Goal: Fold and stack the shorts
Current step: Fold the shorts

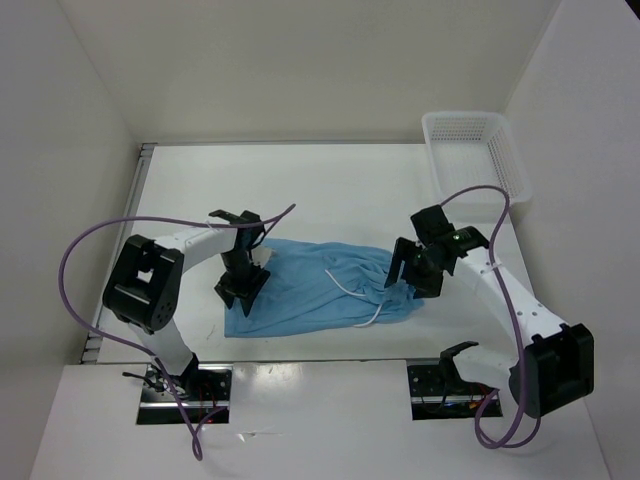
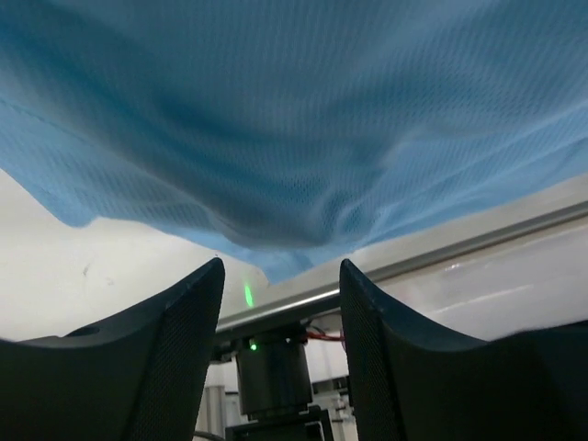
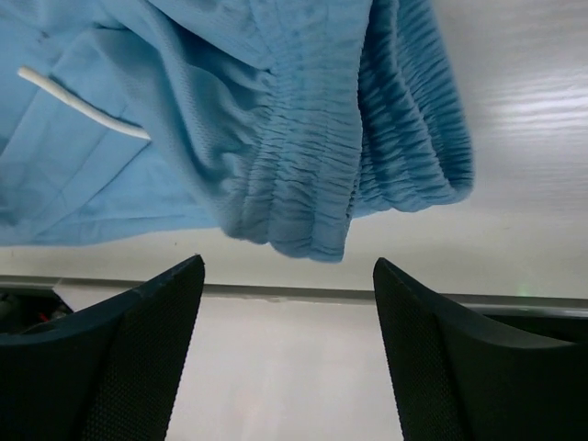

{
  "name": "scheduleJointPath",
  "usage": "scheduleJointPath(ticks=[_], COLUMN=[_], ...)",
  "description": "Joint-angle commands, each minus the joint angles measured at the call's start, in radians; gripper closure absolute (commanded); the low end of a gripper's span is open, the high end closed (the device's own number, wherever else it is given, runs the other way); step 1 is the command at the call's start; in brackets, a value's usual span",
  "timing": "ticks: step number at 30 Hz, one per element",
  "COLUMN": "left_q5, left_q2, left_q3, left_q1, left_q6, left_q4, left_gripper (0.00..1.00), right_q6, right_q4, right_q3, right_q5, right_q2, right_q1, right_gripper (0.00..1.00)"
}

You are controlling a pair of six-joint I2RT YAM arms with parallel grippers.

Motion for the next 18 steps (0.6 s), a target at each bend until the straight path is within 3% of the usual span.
scheduleJointPath(ticks=[1,6,12,13,14,16,17,18], left_q5=[0.004,0.049,0.058,0.058,0.058,0.058,0.070,0.070], left_q2=[0.007,0.037,0.048,0.048,0.048,0.048,0.048,0.048], left_q3=[0.028,0.028,0.009,0.009,0.009,0.009,0.009,0.009], left_q1=[-0.006,-0.015,-0.015,-0.015,-0.015,-0.015,-0.015,-0.015], left_q6=[0.004,0.004,0.004,0.004,0.004,0.004,0.004,0.004], left_q4=[0.052,0.063,0.063,0.063,0.063,0.054,0.054,0.045], left_gripper=[0.39,0.43,0.65,0.69,0.78,0.87,0.91,0.97], right_q6=[0.101,0.153,0.174,0.174,0.174,0.184,0.184,0.184], right_q4=[0.132,0.233,0.316,0.316,0.316,0.327,0.336,0.336], right_q3=[-0.102,-0.157,-0.202,-0.202,-0.214,-0.225,-0.225,-0.234], right_q5=[-0.090,-0.141,-0.165,-0.165,-0.165,-0.165,-0.165,-0.165], right_q2=[-0.044,-0.044,0.004,0.004,0.004,0.004,0.004,0.004], right_q1=[0.005,0.005,0.005,0.005,0.005,0.005,0.005,0.005], right_gripper=[0.20,0.17,0.20,0.24,0.37,0.52,0.65,0.71])
